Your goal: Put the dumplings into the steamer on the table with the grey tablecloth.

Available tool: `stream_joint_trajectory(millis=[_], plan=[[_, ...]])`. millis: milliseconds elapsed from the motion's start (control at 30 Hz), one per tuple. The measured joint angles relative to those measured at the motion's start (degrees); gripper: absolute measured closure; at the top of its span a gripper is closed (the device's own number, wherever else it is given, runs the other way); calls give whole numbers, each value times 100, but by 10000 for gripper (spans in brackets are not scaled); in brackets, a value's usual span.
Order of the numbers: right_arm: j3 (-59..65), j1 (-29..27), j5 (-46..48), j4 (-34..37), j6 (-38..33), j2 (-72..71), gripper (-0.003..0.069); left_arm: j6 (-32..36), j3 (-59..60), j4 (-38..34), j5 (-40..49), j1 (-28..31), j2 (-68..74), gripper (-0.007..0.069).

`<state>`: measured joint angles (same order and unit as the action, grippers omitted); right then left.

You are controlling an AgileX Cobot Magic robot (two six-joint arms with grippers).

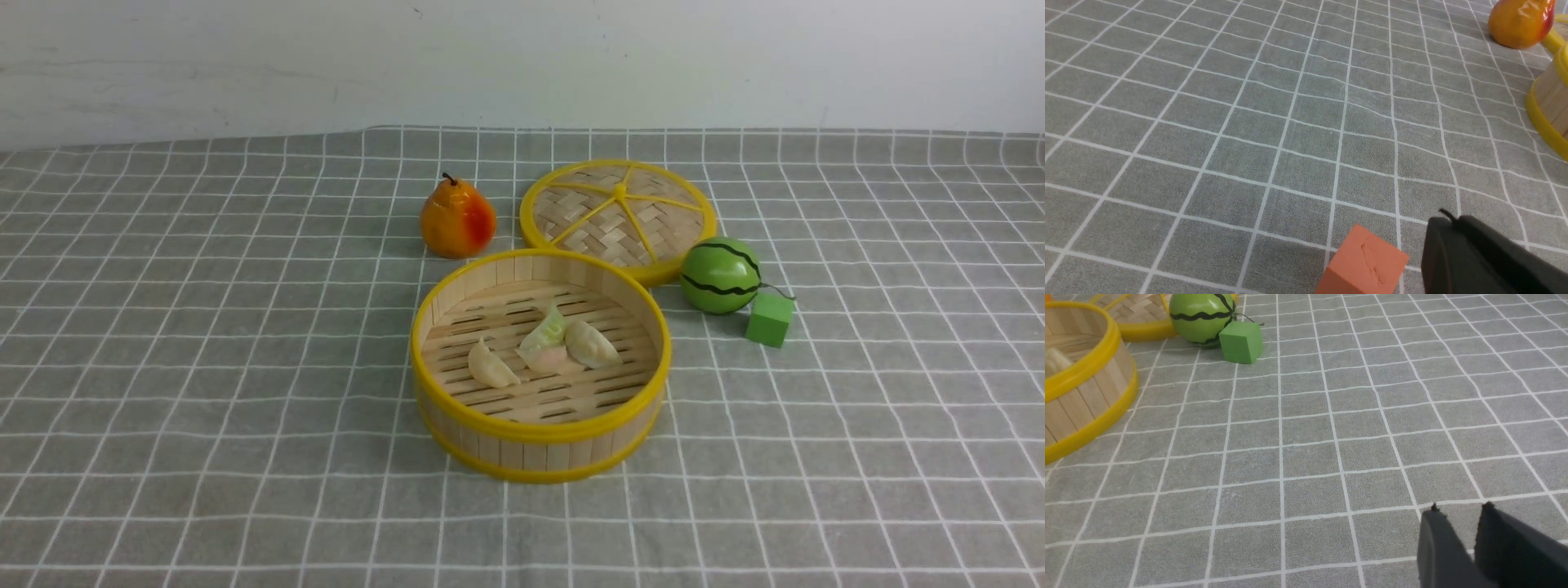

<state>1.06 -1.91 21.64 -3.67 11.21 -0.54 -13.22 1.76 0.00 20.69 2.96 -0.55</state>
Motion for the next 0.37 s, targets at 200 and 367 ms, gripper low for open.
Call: stream_joint_trajectory(millis=[200,367], plan=[[0,0,0,0,0,0,495,0,0,0,0,0,0,619],[0,0,0,0,0,0,489,0,0,0,0,0,0,613]])
